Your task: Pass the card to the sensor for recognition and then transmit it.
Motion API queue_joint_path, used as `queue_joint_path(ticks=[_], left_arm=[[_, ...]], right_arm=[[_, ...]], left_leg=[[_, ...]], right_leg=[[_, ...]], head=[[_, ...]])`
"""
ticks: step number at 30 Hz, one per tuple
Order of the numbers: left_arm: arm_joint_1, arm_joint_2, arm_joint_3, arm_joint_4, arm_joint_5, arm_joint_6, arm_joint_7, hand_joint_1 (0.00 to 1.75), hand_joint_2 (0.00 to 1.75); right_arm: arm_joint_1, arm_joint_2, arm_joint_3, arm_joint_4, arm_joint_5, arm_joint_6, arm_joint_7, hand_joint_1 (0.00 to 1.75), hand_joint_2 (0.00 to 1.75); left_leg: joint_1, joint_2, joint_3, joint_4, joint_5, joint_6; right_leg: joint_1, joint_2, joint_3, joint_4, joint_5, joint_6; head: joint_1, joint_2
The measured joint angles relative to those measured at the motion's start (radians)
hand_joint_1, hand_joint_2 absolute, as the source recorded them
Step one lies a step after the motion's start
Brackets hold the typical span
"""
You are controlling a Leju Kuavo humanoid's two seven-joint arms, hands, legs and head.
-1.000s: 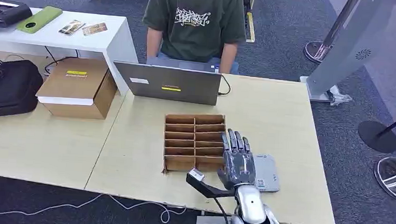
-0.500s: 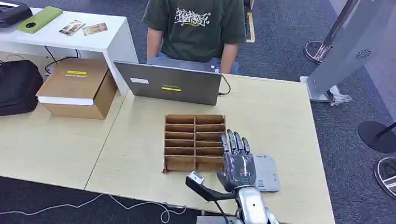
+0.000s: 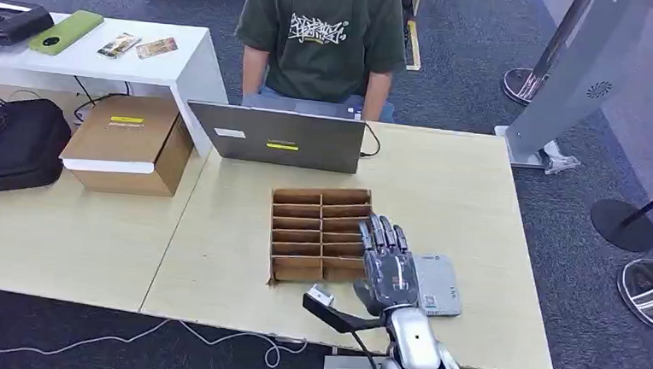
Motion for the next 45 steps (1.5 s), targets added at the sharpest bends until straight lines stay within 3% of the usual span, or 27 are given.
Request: queue_joint_path(ticks=[24, 45], left_arm=[[0.0, 0.0, 0.0, 0.0, 0.0, 0.001, 0.0, 0.0, 0.0], [0.002, 0.0, 0.0, 0.0, 0.0, 0.0, -0.001, 0.0, 0.0]], right_arm=[[-0.038, 0.005, -0.009, 0.085, 0.0, -0.027, 0.0, 0.0, 1.75], [-0.021, 0.0, 0.003, 0.016, 0.0, -0.003, 0.052, 0.0, 1.75]], left_leg=[[0.0, 0.0, 0.0, 0.0, 0.0, 0.0], [0.0, 0.0, 0.0, 0.0, 0.0, 0.0]], right_leg=[[0.0, 0.0, 0.0, 0.0, 0.0, 0.0], [0.0, 0.0, 0.0, 0.0, 0.0, 0.0]], head=[[0.0, 0.0], [0.0, 0.0]])
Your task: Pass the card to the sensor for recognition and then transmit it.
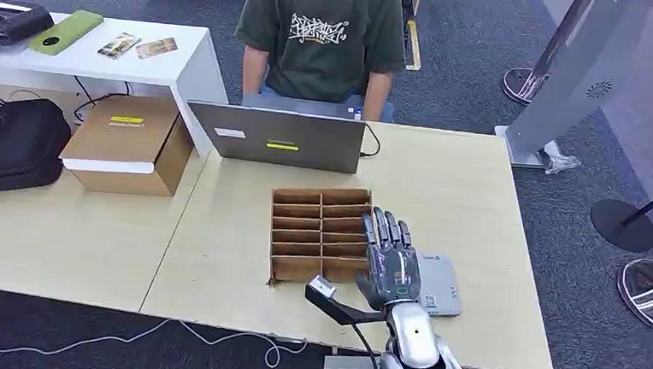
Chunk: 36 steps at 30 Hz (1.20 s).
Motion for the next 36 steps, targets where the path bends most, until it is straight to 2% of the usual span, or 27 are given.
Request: queue_joint_path(ticks=[36], left_arm=[[0.0, 0.0, -0.005, 0.0, -0.003, 0.002, -0.013, 0.0, 0.0]], right_arm=[[0.035, -0.008, -0.001, -0.047, 0.0, 0.018, -0.005, 0.0, 1.75]], left_leg=[[0.0, 0.0, 0.0, 0.0, 0.0, 0.0]], right_leg=[[0.0, 0.0, 0.0, 0.0, 0.0, 0.0]], head=[[0.0, 0.0]])
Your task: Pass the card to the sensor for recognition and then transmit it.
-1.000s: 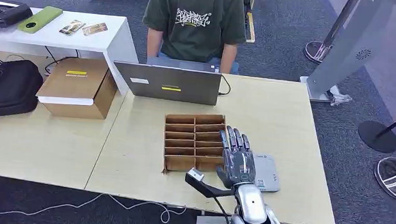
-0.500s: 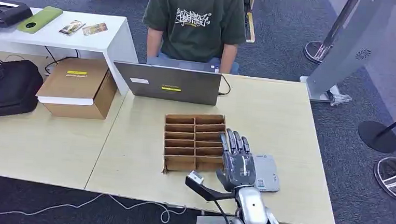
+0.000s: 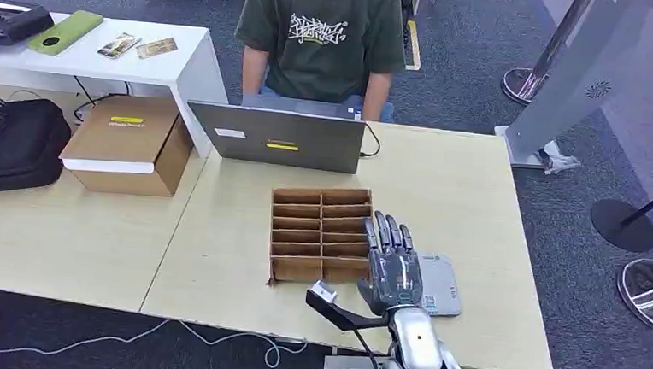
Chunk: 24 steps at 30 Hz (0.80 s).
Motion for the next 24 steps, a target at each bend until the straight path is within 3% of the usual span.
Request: queue_joint_path(ticks=[1, 3, 4, 5, 24], left_arm=[[0.0, 0.0, -0.003, 0.0, 0.0, 0.0, 0.0, 0.0, 0.0], [0.0, 0.0, -0.004, 0.0, 0.0, 0.0, 0.0, 0.0, 0.0], [0.0, 0.0, -0.004, 0.0, 0.0, -0.001, 0.0, 0.0, 0.0], [0.0, 0.0, -0.005, 0.0, 0.0, -0.002, 0.0, 0.0, 0.0], [0.001, 0.0, -0.021, 0.0, -0.001, -0.009, -0.001, 0.0, 0.0]], right_arm=[[0.002, -0.001, 0.0, -0.002, 0.0, 0.0, -0.001, 0.0, 1.75], [0.006, -0.003, 0.0, -0.008, 0.0, 0.0, -0.001, 0.19, 1.75], [0.009, -0.003, 0.0, -0.01, 0.0, 0.001, -0.001, 1.38, 1.75], [0.01, -0.003, 0.0, -0.013, 0.0, 0.002, -0.001, 1.69, 1.75], [0.028, -0.003, -0.019, -0.034, 0.0, 0.014, -0.02, 1.75, 1.75]], left_leg=[[0.0, 0.0, 0.0, 0.0, 0.0, 0.0], [0.0, 0.0, 0.0, 0.0, 0.0, 0.0], [0.0, 0.0, 0.0, 0.0, 0.0, 0.0], [0.0, 0.0, 0.0, 0.0, 0.0, 0.0], [0.0, 0.0, 0.0, 0.0, 0.0, 0.0]], right_leg=[[0.0, 0.0, 0.0, 0.0, 0.0, 0.0], [0.0, 0.0, 0.0, 0.0, 0.0, 0.0], [0.0, 0.0, 0.0, 0.0, 0.0, 0.0], [0.0, 0.0, 0.0, 0.0, 0.0, 0.0], [0.0, 0.0, 0.0, 0.0, 0.0, 0.0]], head=[[0.0, 0.0], [0.0, 0.0], [0.0, 0.0], [0.0, 0.0], [0.0, 0.0]])
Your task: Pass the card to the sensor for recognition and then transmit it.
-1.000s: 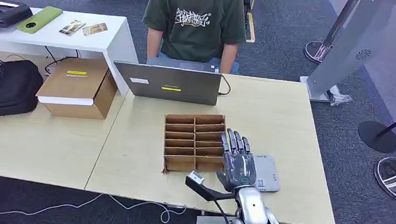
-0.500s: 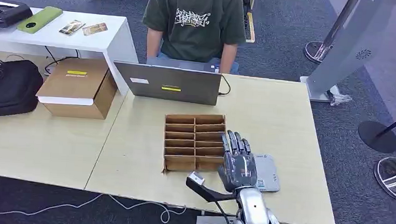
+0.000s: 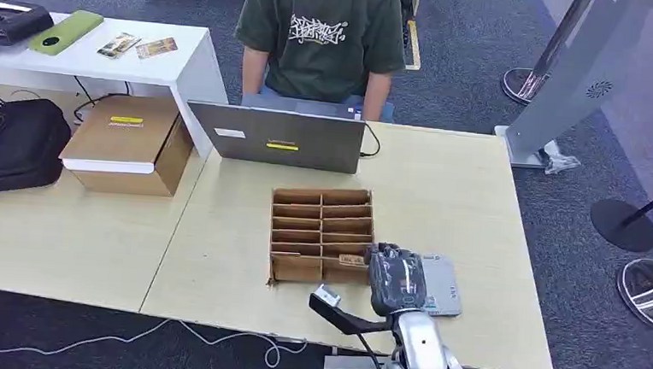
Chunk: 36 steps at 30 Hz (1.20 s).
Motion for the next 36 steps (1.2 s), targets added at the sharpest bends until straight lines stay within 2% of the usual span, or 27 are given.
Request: queue_joint_path(ticks=[11, 12, 15, 17, 18, 19, 20, 21, 36], left_arm=[[0.0, 0.0, 0.0, 0.0, 0.005, 0.0, 0.0, 0.0, 0.0], [0.001, 0.0, 0.0, 0.0, 0.005, 0.0, 0.0, 0.0, 0.0], [0.001, 0.0, 0.0, 0.0, 0.005, -0.001, 0.0, 0.0, 0.0], [0.001, 0.0, 0.0, 0.0, 0.005, -0.002, -0.001, 0.0, 0.0], [0.002, 0.0, 0.0, 0.0, 0.005, -0.002, -0.002, 0.0, 0.0], [0.002, 0.0, 0.0, 0.0, 0.005, -0.002, -0.002, 0.0, 0.0], [0.002, 0.0, 0.0, 0.0, 0.005, -0.002, -0.002, 0.0, 0.0], [0.002, 0.0, 0.0, 0.0, 0.005, -0.002, -0.002, 0.0, 0.0], [0.002, 0.0, -0.001, 0.0, -0.002, -0.003, -0.004, 0.0, 0.0]], right_arm=[[0.01, 0.0, -0.019, -0.014, 0.0, 0.006, -0.015, 1.75, 1.75], [0.012, 0.0, -0.02, -0.016, 0.0, 0.006, -0.015, 1.69, 1.75], [0.016, 0.0, -0.022, -0.02, 0.0, 0.008, -0.015, 1.38, 1.75], [0.02, 0.0, -0.022, -0.023, 0.0, 0.007, -0.015, 0.96, 1.75], [0.022, 0.0, -0.022, -0.025, 0.0, 0.007, -0.014, 0.65, 1.75], [0.023, 0.0, -0.022, -0.026, 0.0, 0.007, -0.014, 0.47, 1.75], [0.023, 0.0, -0.022, -0.027, 0.0, 0.007, -0.014, 0.14, 1.75], [0.024, 0.0, -0.022, -0.028, 0.0, 0.008, -0.014, 0.02, 1.75], [0.029, 0.0, -0.022, -0.032, 0.0, 0.009, -0.008, 0.0, 1.75]], left_leg=[[0.0, 0.0, 0.0, 0.0, 0.0, 0.0], [0.0, 0.0, 0.0, 0.0, 0.0, 0.0], [0.0, 0.0, 0.0, 0.0, 0.0, 0.0], [0.0, 0.0, 0.0, 0.0, 0.0, 0.0], [0.0, 0.0, 0.0, 0.0, 0.0, 0.0], [0.0, 0.0, 0.0, 0.0, 0.0, 0.0], [0.0, 0.0, 0.0, 0.0, 0.0, 0.0], [0.0, 0.0, 0.0, 0.0, 0.0, 0.0], [0.0, 0.0, 0.0, 0.0, 0.0, 0.0]], right_leg=[[0.0, 0.0, 0.0, 0.0, 0.0, 0.0], [0.0, 0.0, 0.0, 0.0, 0.0, 0.0], [0.0, 0.0, 0.0, 0.0, 0.0, 0.0], [0.0, 0.0, 0.0, 0.0, 0.0, 0.0], [0.0, 0.0, 0.0, 0.0, 0.0, 0.0], [0.0, 0.0, 0.0, 0.0, 0.0, 0.0], [0.0, 0.0, 0.0, 0.0, 0.0, 0.0], [0.0, 0.0, 0.0, 0.0, 0.0, 0.0], [0.0, 0.0, 0.0, 0.0, 0.0, 0.0]], head=[[0.0, 0.0], [0.0, 0.0], [0.0, 0.0], [0.0, 0.0], [0.0, 0.0], [0.0, 0.0], [0.0, 0.0], [0.0, 0.0], [0.0, 0.0]])
